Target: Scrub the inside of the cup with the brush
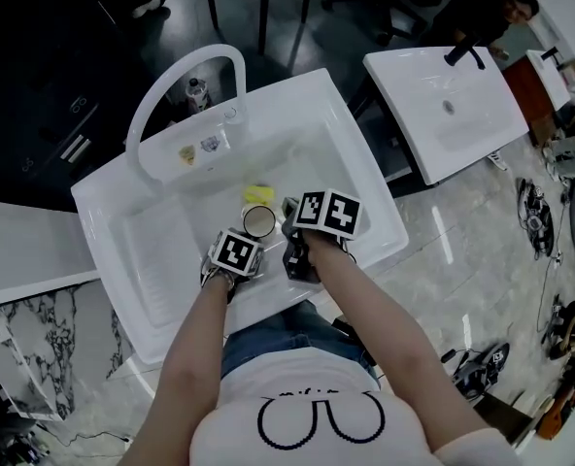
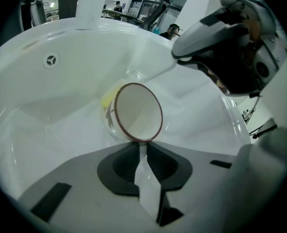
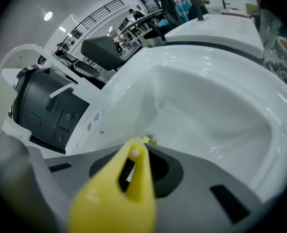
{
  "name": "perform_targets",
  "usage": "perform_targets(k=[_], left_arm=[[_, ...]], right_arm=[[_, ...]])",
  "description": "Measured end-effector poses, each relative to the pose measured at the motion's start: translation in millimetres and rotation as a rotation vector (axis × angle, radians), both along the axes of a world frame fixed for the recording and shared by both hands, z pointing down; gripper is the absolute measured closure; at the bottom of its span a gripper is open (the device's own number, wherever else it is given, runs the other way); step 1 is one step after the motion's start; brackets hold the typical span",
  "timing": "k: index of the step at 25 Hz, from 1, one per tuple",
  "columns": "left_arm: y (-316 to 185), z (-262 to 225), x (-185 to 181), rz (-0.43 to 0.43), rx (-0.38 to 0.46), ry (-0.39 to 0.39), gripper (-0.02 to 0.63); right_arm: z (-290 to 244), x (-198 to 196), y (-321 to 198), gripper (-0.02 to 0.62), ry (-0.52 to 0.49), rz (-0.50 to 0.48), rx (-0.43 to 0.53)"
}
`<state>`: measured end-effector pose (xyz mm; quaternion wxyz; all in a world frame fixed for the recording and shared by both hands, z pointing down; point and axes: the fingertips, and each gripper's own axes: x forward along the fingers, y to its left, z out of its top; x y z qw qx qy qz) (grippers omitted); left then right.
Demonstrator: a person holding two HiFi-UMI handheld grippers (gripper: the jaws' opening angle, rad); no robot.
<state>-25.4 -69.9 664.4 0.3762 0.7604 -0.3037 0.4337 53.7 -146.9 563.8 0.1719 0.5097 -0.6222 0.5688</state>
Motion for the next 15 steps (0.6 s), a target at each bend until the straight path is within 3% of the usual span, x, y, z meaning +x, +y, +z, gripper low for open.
perform_targets(k=[6,10,15], left_arm=[[-3,-7,-2,-0.124,-0.087,0.088,0.546],[-2,-14,6,-0.287,-0.202,0.271,0.546],[-3,-19,8,-0.439,-0.277,0.423,0.546]], right_arm=[[-38,10,29,0.552,-0.005,0.102,0.095],[-43,20,42,0.552,-0.058,0.24,0.064],[-26,24,44,0.551,-0.148,0.347,-0.002]])
